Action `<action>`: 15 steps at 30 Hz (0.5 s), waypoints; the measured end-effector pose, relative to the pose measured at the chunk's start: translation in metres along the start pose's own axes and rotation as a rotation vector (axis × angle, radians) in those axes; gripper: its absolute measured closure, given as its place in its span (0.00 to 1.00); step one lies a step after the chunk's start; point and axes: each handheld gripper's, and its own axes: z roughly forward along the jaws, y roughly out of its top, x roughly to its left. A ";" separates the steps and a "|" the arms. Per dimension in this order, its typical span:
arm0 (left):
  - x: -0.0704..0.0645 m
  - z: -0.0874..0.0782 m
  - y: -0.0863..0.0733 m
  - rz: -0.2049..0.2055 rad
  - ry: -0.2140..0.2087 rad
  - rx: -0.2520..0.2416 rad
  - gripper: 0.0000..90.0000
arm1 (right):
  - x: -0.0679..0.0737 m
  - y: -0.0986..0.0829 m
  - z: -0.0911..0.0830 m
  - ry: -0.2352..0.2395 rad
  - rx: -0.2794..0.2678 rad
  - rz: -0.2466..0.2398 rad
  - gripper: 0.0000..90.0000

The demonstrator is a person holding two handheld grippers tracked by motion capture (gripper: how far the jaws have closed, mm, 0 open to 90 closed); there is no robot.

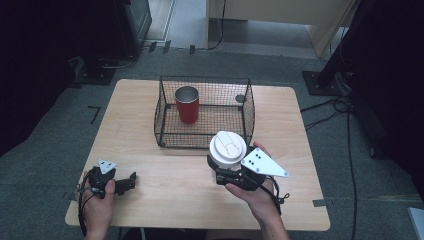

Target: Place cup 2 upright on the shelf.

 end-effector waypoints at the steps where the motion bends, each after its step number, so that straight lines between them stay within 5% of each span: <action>1: 0.000 0.000 0.000 0.000 0.000 0.000 0.02 | 0.000 0.001 0.001 -0.004 -0.003 -0.004 0.17; 15: 0.000 0.000 0.000 0.000 0.000 0.000 0.02 | -0.011 0.014 0.014 -0.044 -0.029 0.017 0.18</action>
